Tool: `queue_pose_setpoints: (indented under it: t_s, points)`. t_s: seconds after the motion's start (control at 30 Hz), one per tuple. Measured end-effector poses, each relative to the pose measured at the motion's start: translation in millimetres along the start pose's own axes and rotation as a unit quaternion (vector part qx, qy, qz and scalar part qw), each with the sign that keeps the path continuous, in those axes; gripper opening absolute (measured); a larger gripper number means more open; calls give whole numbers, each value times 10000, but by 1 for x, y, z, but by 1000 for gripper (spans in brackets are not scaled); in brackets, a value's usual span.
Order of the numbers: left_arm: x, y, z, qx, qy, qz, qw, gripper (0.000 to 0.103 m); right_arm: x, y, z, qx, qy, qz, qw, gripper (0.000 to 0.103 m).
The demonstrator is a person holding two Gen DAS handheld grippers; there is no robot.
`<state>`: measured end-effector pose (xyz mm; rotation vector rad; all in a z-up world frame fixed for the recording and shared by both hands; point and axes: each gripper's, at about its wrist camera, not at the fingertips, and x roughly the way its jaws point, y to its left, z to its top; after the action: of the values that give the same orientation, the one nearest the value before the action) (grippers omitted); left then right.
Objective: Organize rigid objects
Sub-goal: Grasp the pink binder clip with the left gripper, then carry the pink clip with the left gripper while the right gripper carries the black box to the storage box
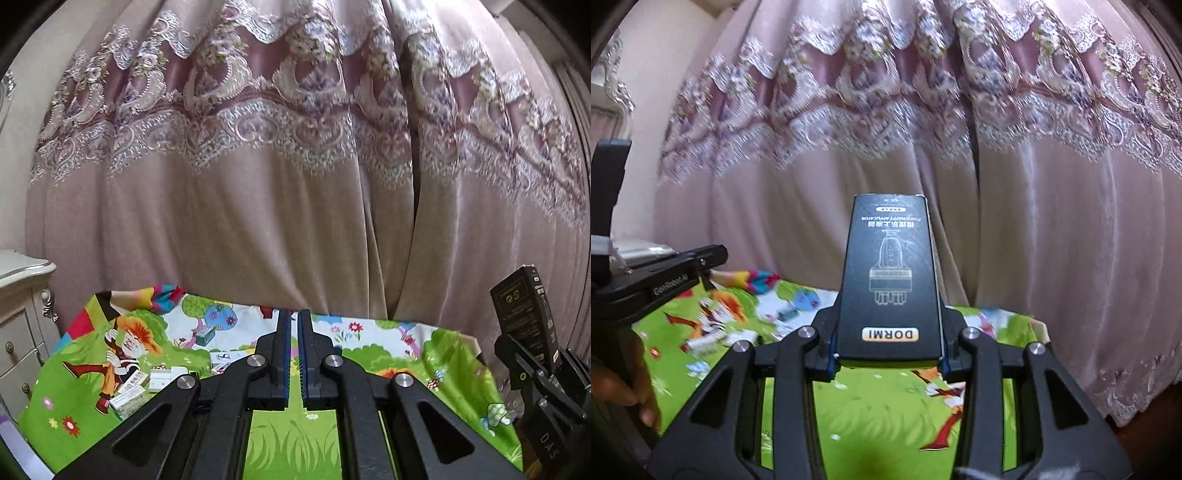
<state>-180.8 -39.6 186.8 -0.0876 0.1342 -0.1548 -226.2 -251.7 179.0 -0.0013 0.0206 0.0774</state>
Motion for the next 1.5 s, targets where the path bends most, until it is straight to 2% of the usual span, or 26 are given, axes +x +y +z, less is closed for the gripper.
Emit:
queue_pose_setpoints:
  t_s: [0.07, 0.17, 0.2, 0.23, 0.27, 0.3, 0.4, 0.47, 0.6, 0.67, 0.73, 0.77, 0.8, 0.83, 0.87, 0.9, 1.07, 1.2, 1.27, 1.37, 1.43, 1.5]
  points:
    - [2, 8, -4, -52, 127, -72, 9999, 4, -1, 4, 2, -36, 2, 58, 10000, 43]
    - [22, 29, -24, -382, 858, -393, 9948, 7, 8, 5, -3, -99, 215, 175, 9996, 43]
    - [31, 42, -36, -630, 1187, -434, 9900, 18, 16, 4, -9, -104, 421, 208, 9988, 43]
    - [37, 50, -44, -760, 1394, -459, 9862, 49, 22, 2, -16, -73, 587, 197, 9981, 43]
    - [46, 60, -58, -914, 1709, -408, 9802, 70, 29, -2, -23, 20, 759, 209, 9969, 43]
    - [53, 69, -71, -1013, 1952, -328, 9750, 97, 33, -6, -29, 104, 914, 226, 9955, 43]
    - [61, 80, -104, -988, 2331, -104, 9674, 99, 46, -16, -50, 252, 1280, 190, 9913, 43]
    - [62, 81, -117, -854, 2656, -165, 9602, 99, 47, -22, -60, 291, 1414, 189, 9893, 43]
    - [55, 60, -142, -195, 3105, -456, 9493, 99, 49, -31, -72, 347, 1530, 182, 9874, 43]
    - [56, 50, -153, 95, 3192, -324, 9471, 99, 50, -32, -75, 429, 1602, 199, 9859, 43]
    - [59, 43, -165, 285, 3398, -196, 9399, 98, 49, -33, -78, 479, 1656, 241, 9847, 43]
    - [63, 43, -172, 302, 3513, -209, 9356, 94, 46, -34, -78, 465, 1654, 254, 9848, 43]
    - [67, 42, -182, 377, 3644, -166, 9303, 77, 44, -34, -78, 432, 1629, 261, 9854, 43]
    - [64, 39, -184, 626, 3433, -48, 9371, 59, 43, -34, -77, 408, 1610, 261, 9858, 43]
    - [60, 36, -184, 696, 3319, -304, 9403, 42, 43, -34, -77, 394, 1602, 257, 9860, 43]
    - [60, 35, -181, 710, 3318, -286, 9402, 33, 43, -34, -77, 399, 1613, 255, 9858, 43]
    - [49, 34, -163, 419, 3131, -514, 9474, 33, 45, -29, -76, 346, 1643, 299, 9853, 43]
    - [40, 19, -106, 432, 2438, -625, 9669, 33, 35, -26, -57, 248, 1277, 214, 9913, 43]
    - [36, 8, -72, 491, 2051, -656, 9753, 33, 25, -27, -36, 212, 878, 134, 9958, 43]
    - [28, -9, -19, 601, 1381, -665, 9864, 33, -1, -25, 4, 32, 62, -65, 10000, 43]
    - [13, -19, 13, 637, 793, -568, 9932, 33, -27, -22, 31, -122, -588, -234, 9979, 43]
    - [-7, -27, 33, 719, 200, -399, 9964, 33, -50, -16, 48, -270, -1139, -380, 9924, 43]
